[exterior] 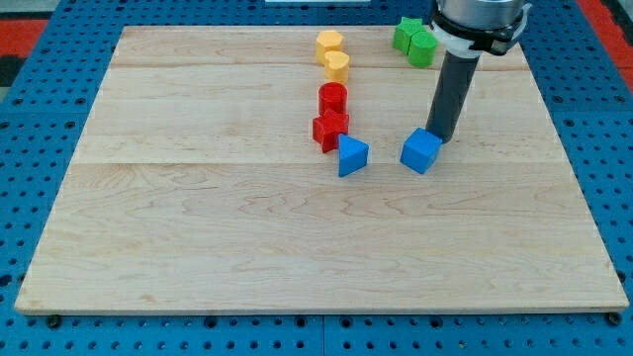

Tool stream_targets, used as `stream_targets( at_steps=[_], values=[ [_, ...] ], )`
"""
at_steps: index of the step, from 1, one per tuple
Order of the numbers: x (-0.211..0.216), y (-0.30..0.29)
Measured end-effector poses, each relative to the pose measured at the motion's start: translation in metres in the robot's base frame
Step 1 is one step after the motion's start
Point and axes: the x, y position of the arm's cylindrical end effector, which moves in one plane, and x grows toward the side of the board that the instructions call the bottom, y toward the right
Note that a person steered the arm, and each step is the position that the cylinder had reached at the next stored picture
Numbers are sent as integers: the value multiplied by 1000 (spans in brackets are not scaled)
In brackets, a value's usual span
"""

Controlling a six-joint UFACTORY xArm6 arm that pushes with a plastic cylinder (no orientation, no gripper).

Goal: Move the green circle to the right side of the red circle

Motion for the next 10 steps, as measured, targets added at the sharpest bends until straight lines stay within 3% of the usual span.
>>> stream_targets(
  at_steps=[1,2,5,8,10],
  values=[
    [-4,16],
    [-53,73],
    [-214,96],
    [-216,26],
    [-186,17]
  ],
)
